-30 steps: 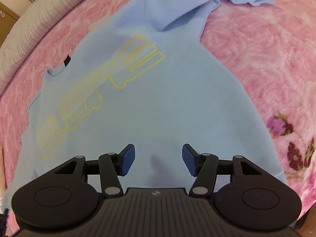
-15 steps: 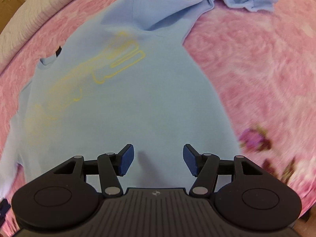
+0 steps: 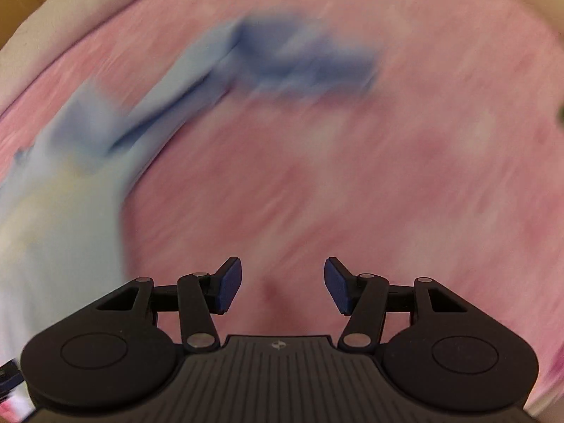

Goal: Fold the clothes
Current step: 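Grasp a sleeve cuff with the right gripper and spread it outward while the left gripper hovers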

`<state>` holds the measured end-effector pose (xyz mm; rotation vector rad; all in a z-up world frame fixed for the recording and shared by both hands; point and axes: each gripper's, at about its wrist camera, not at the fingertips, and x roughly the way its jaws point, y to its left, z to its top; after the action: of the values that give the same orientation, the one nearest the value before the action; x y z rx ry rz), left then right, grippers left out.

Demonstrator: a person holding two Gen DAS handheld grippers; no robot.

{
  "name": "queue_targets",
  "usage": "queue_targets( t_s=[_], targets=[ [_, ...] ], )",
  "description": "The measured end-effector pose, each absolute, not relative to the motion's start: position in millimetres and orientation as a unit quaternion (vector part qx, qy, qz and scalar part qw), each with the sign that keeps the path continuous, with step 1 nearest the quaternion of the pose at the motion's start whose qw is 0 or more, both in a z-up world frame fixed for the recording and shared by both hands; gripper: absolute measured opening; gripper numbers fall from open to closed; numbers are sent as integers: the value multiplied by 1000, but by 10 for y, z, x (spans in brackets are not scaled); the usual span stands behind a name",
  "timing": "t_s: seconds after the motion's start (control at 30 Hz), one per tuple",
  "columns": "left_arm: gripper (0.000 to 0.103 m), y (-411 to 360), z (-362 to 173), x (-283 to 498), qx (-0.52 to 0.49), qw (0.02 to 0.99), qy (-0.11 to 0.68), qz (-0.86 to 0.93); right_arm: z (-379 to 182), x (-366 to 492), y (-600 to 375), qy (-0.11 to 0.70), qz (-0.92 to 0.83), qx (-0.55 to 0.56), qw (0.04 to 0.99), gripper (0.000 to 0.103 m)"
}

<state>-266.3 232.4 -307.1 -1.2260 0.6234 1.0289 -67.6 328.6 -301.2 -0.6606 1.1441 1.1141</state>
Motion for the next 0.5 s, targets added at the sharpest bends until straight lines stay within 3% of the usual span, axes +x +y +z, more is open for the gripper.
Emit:
queue_targets(
  t_s=[0.17,0.33,0.4,0.43,0.47,0.5],
  targets=[
    [45,2396,-2984,-2340,-530,654,277,463,-3018,-1167,4022,419,523,-291,683,67],
    [45,2481,-2958,-2173,-518,644,292,480,-3258,-1119,4441,408,542,-255,689,66],
    [45,2507,-2939,-2147,-514,641,295,488,-3302,-991,4540,417,558,-230,680,54],
    [45,2506,-2924,-2145,-513,639,297,490,-3266,-935,4575,424,569,-215,671,37],
    [45,2522,-2920,-2141,-512,636,299,494,-3205,-878,4612,441,580,-202,654,14],
    [45,2542,-2924,-2136,-512,632,302,496,-3138,-821,4649,461,592,-189,634,7]
  ],
)
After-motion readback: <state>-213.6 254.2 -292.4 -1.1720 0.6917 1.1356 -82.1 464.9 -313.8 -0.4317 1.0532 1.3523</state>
